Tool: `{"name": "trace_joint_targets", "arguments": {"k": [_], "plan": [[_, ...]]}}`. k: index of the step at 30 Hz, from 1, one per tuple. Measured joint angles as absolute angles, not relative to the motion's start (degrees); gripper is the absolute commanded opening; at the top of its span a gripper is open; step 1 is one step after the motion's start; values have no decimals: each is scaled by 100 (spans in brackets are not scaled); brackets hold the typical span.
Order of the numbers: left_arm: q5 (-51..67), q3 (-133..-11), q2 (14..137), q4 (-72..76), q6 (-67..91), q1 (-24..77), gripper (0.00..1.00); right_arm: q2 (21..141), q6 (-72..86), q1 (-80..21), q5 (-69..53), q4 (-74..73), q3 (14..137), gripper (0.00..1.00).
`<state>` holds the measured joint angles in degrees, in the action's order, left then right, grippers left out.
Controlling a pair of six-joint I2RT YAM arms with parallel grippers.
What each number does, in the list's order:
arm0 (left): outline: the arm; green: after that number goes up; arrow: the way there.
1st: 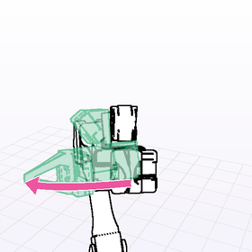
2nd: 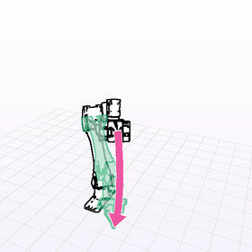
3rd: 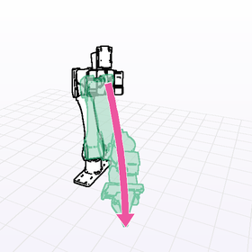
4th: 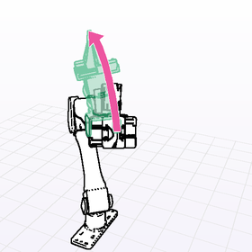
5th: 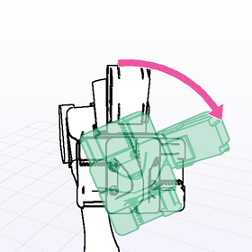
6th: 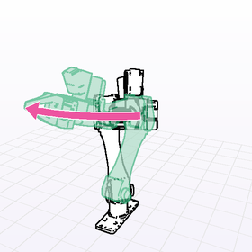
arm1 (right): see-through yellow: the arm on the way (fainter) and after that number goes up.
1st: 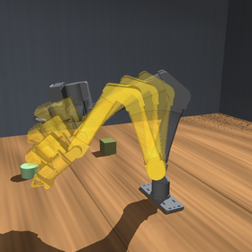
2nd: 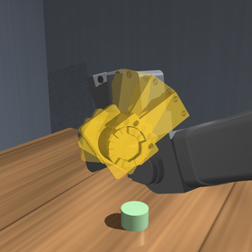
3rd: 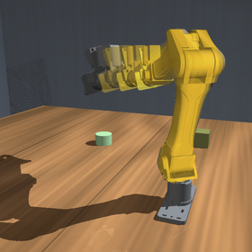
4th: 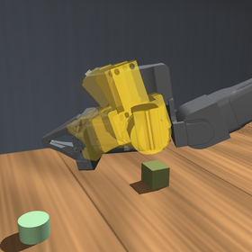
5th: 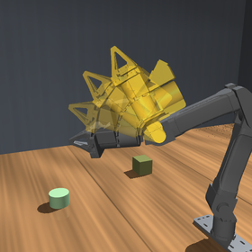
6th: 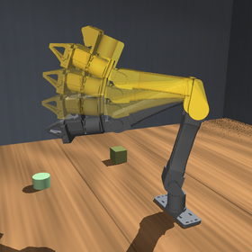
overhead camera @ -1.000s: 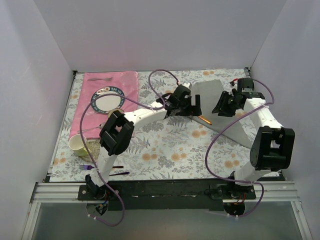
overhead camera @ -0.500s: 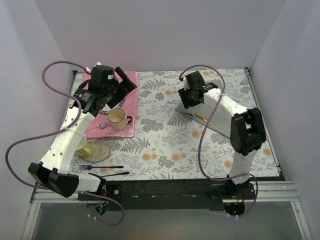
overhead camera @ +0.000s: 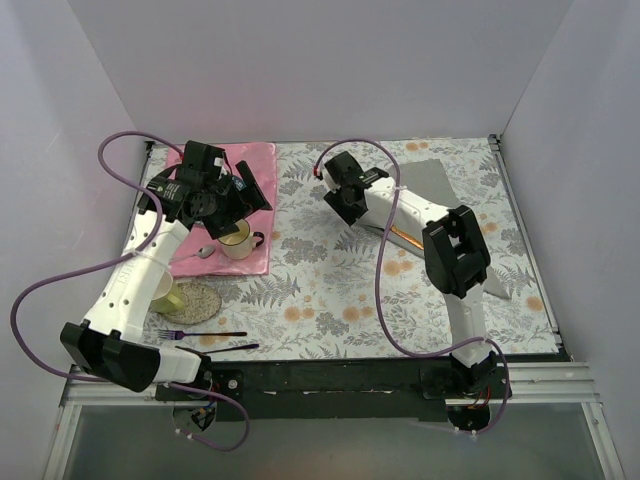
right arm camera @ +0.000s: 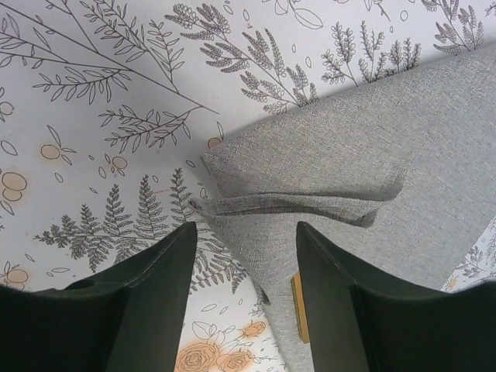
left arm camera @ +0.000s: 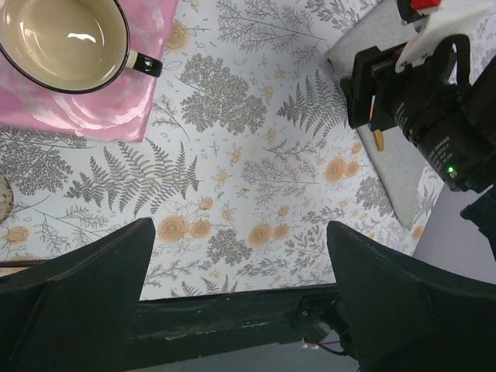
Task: Fold the napkin, place the utensils inside, and roll it up
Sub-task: Fold the napkin
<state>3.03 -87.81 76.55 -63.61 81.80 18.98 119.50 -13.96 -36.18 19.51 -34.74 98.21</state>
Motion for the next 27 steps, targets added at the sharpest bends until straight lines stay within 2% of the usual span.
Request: {"name": "trace_joint_targets", "arguments": {"k": [8, 17, 20, 21, 23, 24, 25, 27], "plan": [[558, -8781, 7640, -6486, 8029, 1793, 93, 12237, -1372, -3618, 2051, -3732, 10047, 57], [696, -8781, 7640, -6563, 7985, 1688, 93, 12243, -1295, -3618, 1977, -3760, 10047, 46], [738, -8781, 7640, -6576, 7970, 1658, 93, 12265, -1203, -3616, 1927, -3763, 10047, 37], [746, -8781, 7640, -6582, 7968, 1651, 93, 12276, -1175, -3616, 1909, -3760, 10047, 28], [775, -8788, 7640, -6595, 7964, 1632, 93, 12307, -1063, -3601, 1885, -3760, 10047, 18], [788, -8792, 7640, -6602, 7959, 1623, 93, 12315, -1028, -3599, 1874, -3763, 10047, 8], [803, -8801, 7640, -6604, 7953, 1619, 93, 12320, -996, -3597, 1865, -3769, 10047, 3], [825, -8818, 7640, -6602, 7942, 1603, 93, 12322, -840, -3577, 1872, -3785, 10047, 1]]}}
